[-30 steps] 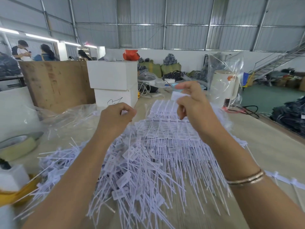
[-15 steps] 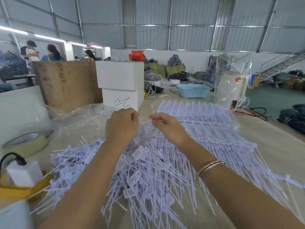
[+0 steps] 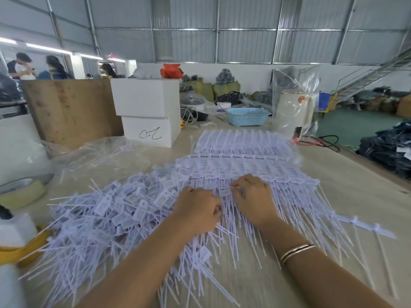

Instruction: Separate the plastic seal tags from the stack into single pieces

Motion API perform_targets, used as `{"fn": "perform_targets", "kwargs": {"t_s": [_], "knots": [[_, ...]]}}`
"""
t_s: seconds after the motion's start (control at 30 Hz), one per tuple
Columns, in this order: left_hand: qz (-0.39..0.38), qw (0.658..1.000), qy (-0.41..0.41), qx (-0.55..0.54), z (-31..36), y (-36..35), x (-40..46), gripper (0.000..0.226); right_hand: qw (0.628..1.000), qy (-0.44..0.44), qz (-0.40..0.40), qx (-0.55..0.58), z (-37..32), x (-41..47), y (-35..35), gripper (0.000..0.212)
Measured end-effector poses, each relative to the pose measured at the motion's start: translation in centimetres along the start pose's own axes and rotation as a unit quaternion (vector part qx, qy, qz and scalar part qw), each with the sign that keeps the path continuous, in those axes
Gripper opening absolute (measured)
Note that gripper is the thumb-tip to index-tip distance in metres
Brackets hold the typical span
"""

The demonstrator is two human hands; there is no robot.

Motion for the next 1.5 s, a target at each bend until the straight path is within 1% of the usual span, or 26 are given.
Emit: {"fn": "perform_targets", "kwargs": {"t_s": [0.1, 0.17, 0.23, 0.27, 0.3, 0.37, 0.43, 0.47, 0.5, 0.53, 0.6, 0.63, 0.7, 0.77, 0.8, 0.87, 0.97, 1.03, 1.1, 1.13, 1.2, 1.23, 1.3, 1.37, 1.43, 1.5], "knots": [[0.052, 0.998, -0.005, 0.033, -1.1, 0.8, -0.8, 0.026, 0.998, 0.019, -0.028, -0.054, -0.3, -0.3, -0.8, 0.033], [0.066, 0.998, 0.0, 0.021, -1.9, 1.1, -1.3, 0.025, 0.995, 0.033, -0.05, -0.085, -0.2, -0.5, -1.5, 0.032], [0.077, 0.997, 0.002, 0.006, -2.4, 1.1, -1.8, 0.024, 0.999, 0.025, -0.029, -0.032, -0.5, -0.5, -1.0, 0.019], [0.083, 0.997, 0.001, 0.005, -2.5, 1.2, -2.0, 0.025, 1.0, 0.016, -0.01, 0.019, -0.7, -0.5, -0.5, 0.009], [0.089, 0.996, 0.0, 0.005, -2.5, 1.3, -2.1, 0.027, 0.998, 0.008, 0.001, 0.067, -1.1, -0.4, -0.2, 0.005], [0.094, 0.996, 0.002, 0.004, -2.5, 1.4, -2.3, 0.027, 0.993, 0.001, 0.009, 0.116, -1.6, -0.2, 0.2, 0.014], [0.105, 0.994, 0.008, 0.009, -2.6, 1.5, -2.4, 0.024, 0.994, 0.004, 0.0, 0.111, -2.3, -0.3, 0.1, 0.012], [0.11, 0.994, 0.013, 0.012, -2.7, 1.6, -2.5, 0.023, 0.996, 0.024, -0.011, 0.082, -2.7, -0.6, -0.1, 0.007], [0.113, 0.993, 0.02, 0.015, -2.9, 1.6, -2.6, 0.024, 0.997, 0.047, -0.027, 0.047, -3.1, -1.0, -0.6, 0.011], [0.118, 0.993, 0.025, 0.02, -3.0, 1.6, -2.6, 0.026, 0.996, 0.068, -0.052, 0.012, -3.4, -1.5, -1.3, 0.021], [0.126, 0.991, 0.027, 0.035, -3.2, 1.6, -2.7, 0.028, 0.993, 0.097, -0.073, -0.007, -3.8, -1.9, -1.9, 0.029], [0.127, 0.991, 0.028, 0.042, -3.3, 1.6, -2.8, 0.029, 0.993, 0.105, -0.062, 0.009, -4.3, -1.9, -1.5, 0.029], [0.132, 0.99, 0.032, 0.035, -3.4, 1.6, -2.8, 0.028, 0.992, 0.094, 0.0, 0.086, -4.6, -1.7, 0.1, 0.027], [0.15, 0.988, 0.035, 0.015, -3.3, 1.8, -2.8, 0.032, 0.981, 0.075, 0.056, 0.171, -4.5, -1.5, 1.4, 0.025], [0.159, 0.987, 0.036, 0.003, -3.2, 1.8, -2.9, 0.035, 0.975, 0.072, 0.068, 0.199, -4.6, -1.6, 1.7, 0.025], [0.174, 0.984, 0.032, -0.014, -3.1, 1.9, -3.0, 0.039, 0.974, 0.068, 0.052, 0.212, -5.0, -1.7, 1.3, 0.023], [0.204, 0.978, 0.025, -0.046, -3.0, 2.3, -3.2, 0.029, 0.983, 0.072, 0.002, 0.17, -5.5, -1.8, -0.2, 0.024], [0.228, 0.972, 0.014, -0.063, -2.8, 2.9, -3.5, 0.025, 0.986, 0.074, -0.011, 0.147, -5.5, -1.7, -0.8, 0.027], [0.2, 0.979, -0.015, -0.042, -2.2, 2.5, -3.4, 0.034, 0.985, 0.07, -0.009, 0.157, -5.2, -1.7, -1.0, 0.03], [0.176, 0.983, -0.037, -0.03, -1.8, 2.0, -3.4, 0.039, 0.98, 0.06, 0.001, 0.19, -5.0, -1.6, -0.7, 0.032], [0.126, 0.99, -0.065, -0.023, -1.4, 0.8, -3.2, 0.041, 0.964, 0.021, 0.038, 0.262, -4.2, -1.3, 0.1, 0.033], [0.103, 0.992, -0.067, -0.019, -1.4, 0.3, -3.1, 0.041, 0.96, -0.005, 0.054, 0.274, -3.7, -1.0, 0.3, 0.032], [0.073, 0.995, -0.064, -0.008, -1.4, -0.4, -3.1, 0.041, 0.965, -0.048, 0.06, 0.25, -2.6, -0.2, 0.2, 0.027], [0.076, 0.995, -0.058, 0.005, -1.5, -0.2, -3.0, 0.041, 0.98, -0.06, 0.042, 0.188, -1.8, 1.2, -0.1, 0.023], [0.081, 0.995, -0.054, 0.029, -1.5, 0.0, -2.9, 0.044, 0.997, -0.046, -0.001, 0.065, -1.6, 3.1, -0.8, 0.024], [0.075, 0.995, -0.051, 0.052, -1.5, -0.2, -2.9, 0.049, 0.997, -0.035, -0.038, -0.051, -1.5, 4.9, -1.7, 0.029]]}}
Point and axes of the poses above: each hand's wrist, its own x-axis towards the middle knuckle, its own y-axis out of the back of the hand, z = x × y, the point moved 9 cm from there along x, towards the middle knuckle, and after that the axes turned 8 degrees about z, right-handed, at the moved point
